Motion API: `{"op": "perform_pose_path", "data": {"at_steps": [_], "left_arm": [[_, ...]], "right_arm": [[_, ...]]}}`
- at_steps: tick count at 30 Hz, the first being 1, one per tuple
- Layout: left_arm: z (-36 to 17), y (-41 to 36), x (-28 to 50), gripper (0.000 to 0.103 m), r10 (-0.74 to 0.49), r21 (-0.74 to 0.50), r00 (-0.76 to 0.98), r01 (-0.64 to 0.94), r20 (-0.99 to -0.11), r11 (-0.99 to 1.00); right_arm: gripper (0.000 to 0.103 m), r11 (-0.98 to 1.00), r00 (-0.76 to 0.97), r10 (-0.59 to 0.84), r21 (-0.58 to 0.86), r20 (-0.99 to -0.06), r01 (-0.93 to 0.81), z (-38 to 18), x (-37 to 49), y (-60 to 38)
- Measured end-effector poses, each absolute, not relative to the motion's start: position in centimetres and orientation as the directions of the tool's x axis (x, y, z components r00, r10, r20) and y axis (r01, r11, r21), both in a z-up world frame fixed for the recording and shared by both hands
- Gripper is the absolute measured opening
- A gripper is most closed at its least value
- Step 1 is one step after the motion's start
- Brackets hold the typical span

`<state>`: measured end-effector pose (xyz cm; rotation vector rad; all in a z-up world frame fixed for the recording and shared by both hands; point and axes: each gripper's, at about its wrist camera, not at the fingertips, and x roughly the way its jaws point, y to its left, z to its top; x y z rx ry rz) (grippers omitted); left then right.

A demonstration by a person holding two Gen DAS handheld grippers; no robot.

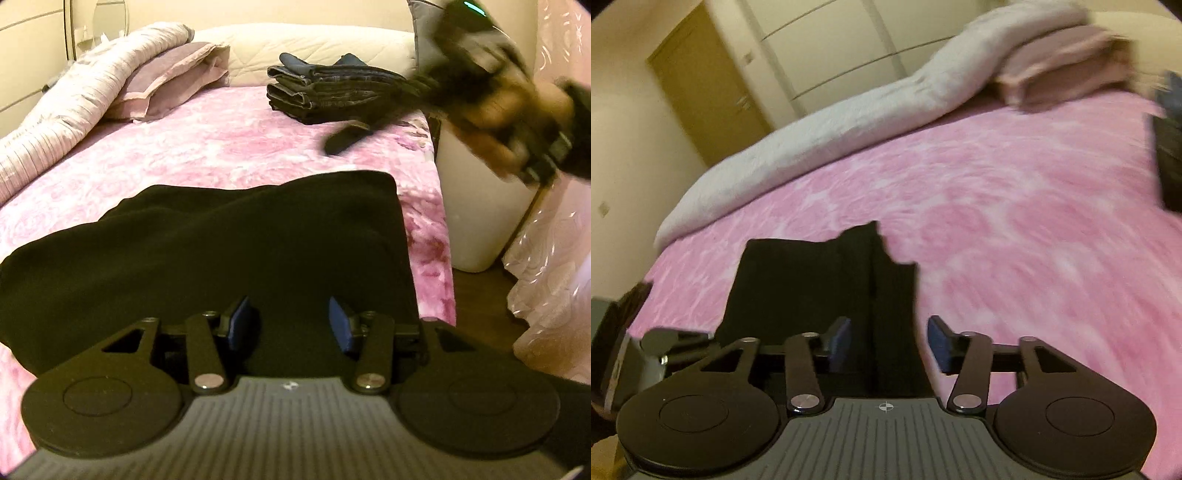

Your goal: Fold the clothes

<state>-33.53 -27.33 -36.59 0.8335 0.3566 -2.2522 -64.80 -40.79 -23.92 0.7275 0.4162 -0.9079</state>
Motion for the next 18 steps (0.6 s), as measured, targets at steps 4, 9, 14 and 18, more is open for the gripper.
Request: {"op": "perform_pose_path", "data": {"at_steps": [4,9,14,18], "left_arm": [[-35.5,-28.8,-34.1,0.042,-0.512,-0.034,-0.563,0.693,-0.649,-0.720],[-36.8,-29.6,-36.6,0.042,-0.506,0.049,-0.534,0.653,-0.677,-0.756],[-37.2,-30.0,-36.6,0.043,-0.506,0.032,-0.541,0.662,-0.672,-0.749],[-37.2,-30.0,-37.0,0.042,-0.508,0.043,-0.542,0.654,-0.669,-0.755]], "right_arm": [[0.056,0.197,0.520,-0.626,0.528,-0.581,0.826,-26.6,-66.6,-36.7],[0.056,0.066,0.559,-0.672,0.712,-0.486,0.699,-28.9,-67.1,-35.2],[0.056,0.080,0.581,-0.670,0.733,-0.462,0.675,-28.5,-65.9,-35.8],[0.012,0.060,0.592,-0.660,0.753,-0.462,0.655,-29.0,-65.7,-36.9]]}}
